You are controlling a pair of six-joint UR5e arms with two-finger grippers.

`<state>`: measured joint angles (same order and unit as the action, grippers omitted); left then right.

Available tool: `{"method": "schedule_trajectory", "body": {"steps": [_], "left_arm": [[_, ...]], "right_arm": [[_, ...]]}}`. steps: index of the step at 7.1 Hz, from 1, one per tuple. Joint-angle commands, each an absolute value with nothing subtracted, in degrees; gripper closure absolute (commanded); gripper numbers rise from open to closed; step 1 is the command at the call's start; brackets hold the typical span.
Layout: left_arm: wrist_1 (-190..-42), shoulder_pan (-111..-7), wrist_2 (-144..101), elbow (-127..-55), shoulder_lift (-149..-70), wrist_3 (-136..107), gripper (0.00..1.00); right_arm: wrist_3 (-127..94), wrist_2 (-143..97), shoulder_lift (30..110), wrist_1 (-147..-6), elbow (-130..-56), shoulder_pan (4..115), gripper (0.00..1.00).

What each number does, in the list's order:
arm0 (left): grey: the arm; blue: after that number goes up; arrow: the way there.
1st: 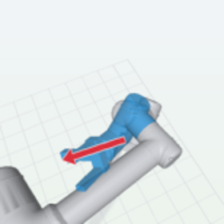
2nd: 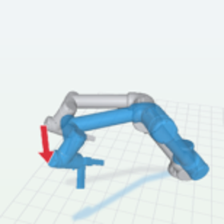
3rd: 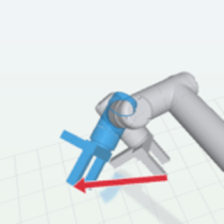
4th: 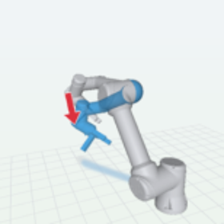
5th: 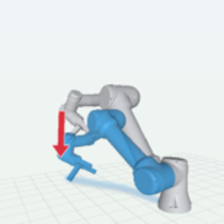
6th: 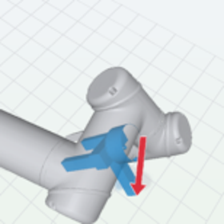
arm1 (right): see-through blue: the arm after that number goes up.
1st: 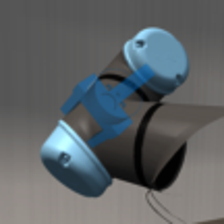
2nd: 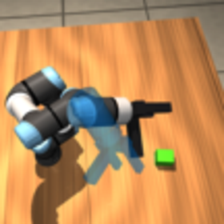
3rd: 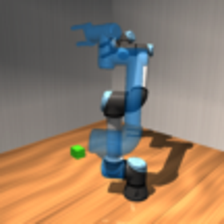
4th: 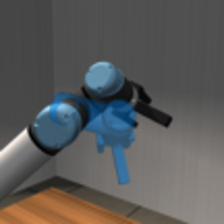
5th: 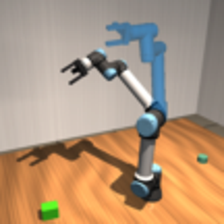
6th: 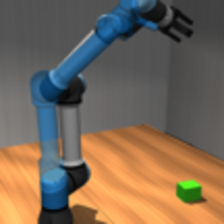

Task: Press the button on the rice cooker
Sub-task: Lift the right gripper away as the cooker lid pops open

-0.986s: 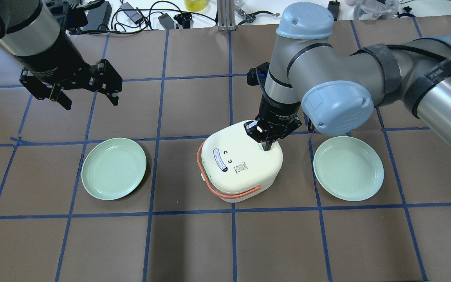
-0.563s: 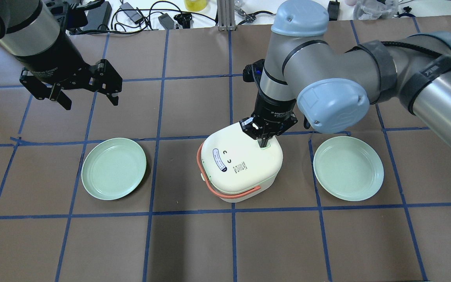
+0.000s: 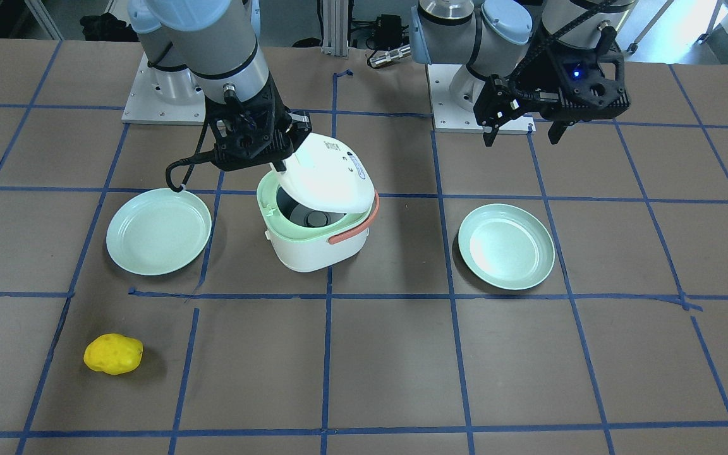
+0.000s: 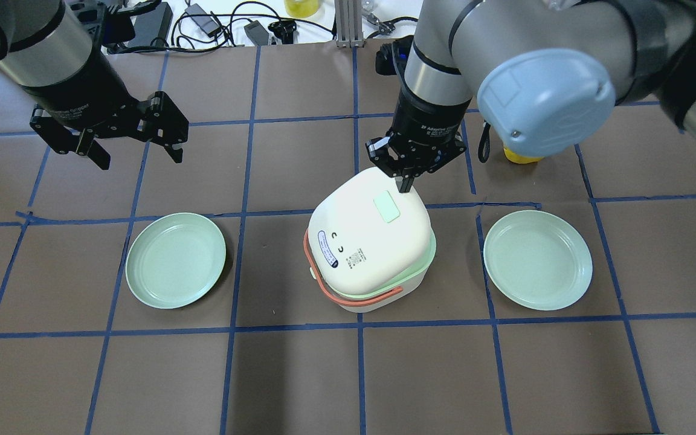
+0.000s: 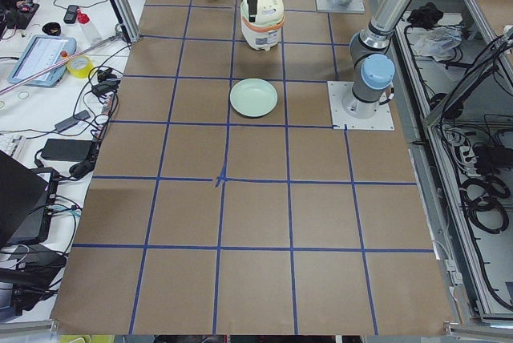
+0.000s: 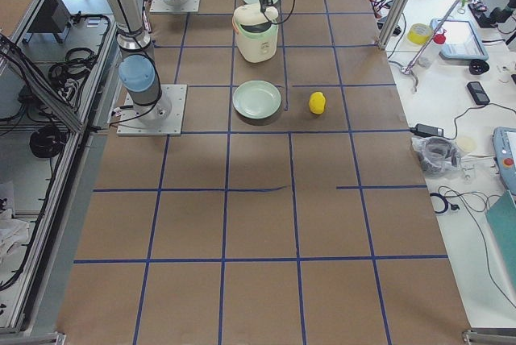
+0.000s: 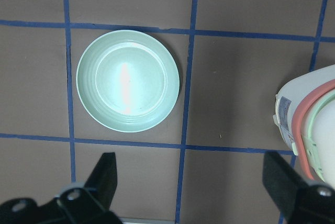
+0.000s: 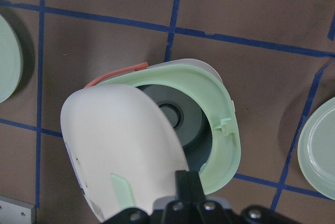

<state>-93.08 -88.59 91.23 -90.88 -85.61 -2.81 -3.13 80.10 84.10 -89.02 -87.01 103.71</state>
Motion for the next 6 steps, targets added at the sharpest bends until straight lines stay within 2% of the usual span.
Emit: {"method": "schedule_trajectory", "body": {"steps": [1, 6], "left_arm": [[-93.1, -88.6, 91.2, -90.9, -85.6, -2.8, 0.00], [-93.1, -88.6, 91.2, -90.9, -85.6, -2.8, 0.00]], "right_arm": [[-3.1, 80.9, 84.1, -86.7, -82.7, 101.3, 1.00], [2.4, 85.8, 84.1, -85.6, -81.2, 94.1, 0.99]]}}
